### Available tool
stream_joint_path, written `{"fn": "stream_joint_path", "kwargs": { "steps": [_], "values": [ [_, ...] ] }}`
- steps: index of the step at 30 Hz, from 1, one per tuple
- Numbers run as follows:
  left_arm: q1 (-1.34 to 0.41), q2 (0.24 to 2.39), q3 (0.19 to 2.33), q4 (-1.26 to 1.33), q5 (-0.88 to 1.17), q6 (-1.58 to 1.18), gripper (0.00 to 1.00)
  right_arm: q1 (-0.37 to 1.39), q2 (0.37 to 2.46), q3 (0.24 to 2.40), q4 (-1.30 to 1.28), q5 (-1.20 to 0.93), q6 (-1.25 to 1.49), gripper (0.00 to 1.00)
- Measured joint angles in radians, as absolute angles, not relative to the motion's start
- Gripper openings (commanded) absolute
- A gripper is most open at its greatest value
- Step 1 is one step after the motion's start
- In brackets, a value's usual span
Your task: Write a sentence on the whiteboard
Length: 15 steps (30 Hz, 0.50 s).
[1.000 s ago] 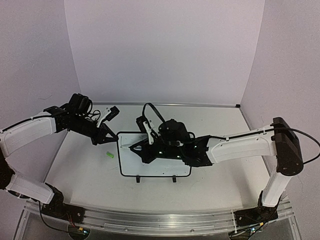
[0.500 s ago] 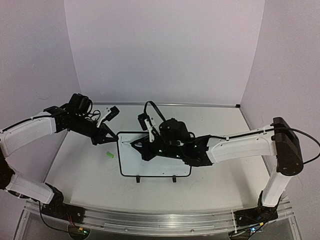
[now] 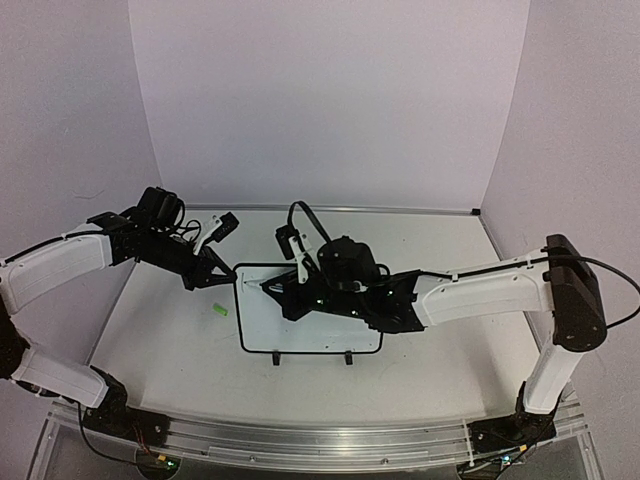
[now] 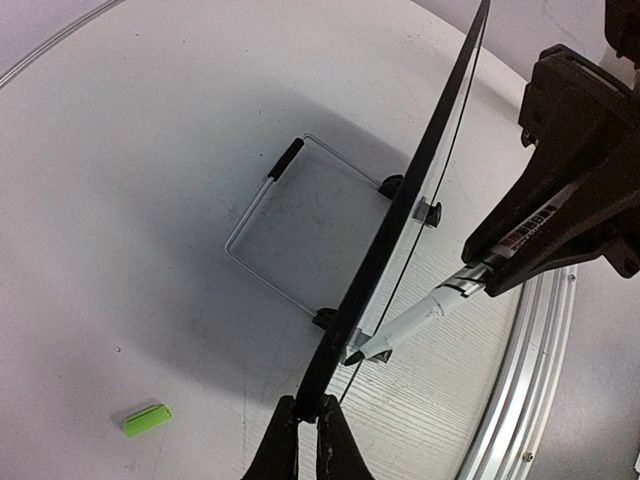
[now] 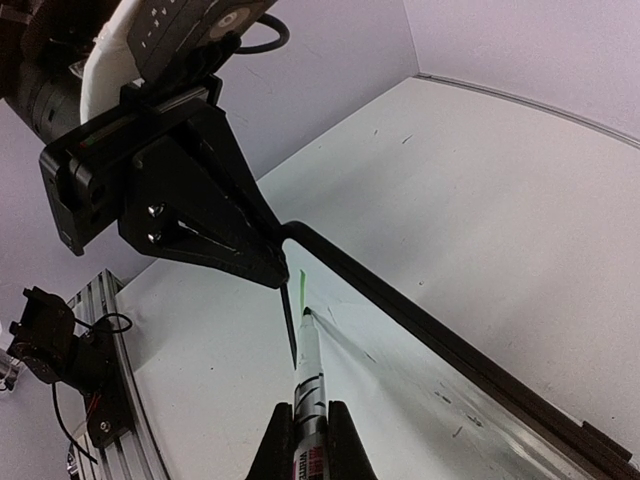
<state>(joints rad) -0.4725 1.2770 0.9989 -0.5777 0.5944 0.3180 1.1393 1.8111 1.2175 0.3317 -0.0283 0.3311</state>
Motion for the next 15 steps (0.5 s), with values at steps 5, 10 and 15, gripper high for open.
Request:
{"fn": "stream_joint_path", "kwargs": {
  "steps": [5,10,15],
  "values": [
    [-0.472,1.277,0.999,-0.577,0.59,0.318,0.0,1.14,1.811,1.217,0.332,-0.016,0.332,0.0],
    [-0.472,1.277,0.999,-0.577,0.588,0.317,0.0,1.141,1.811,1.217,0.332,-0.009,0.331,0.0],
    [-0.473,1.277,0.999,-0.577,0.586,0.317,0.0,1.143,1.811,1.217,0.332,0.0,0.331,0.0]
  ]
}}
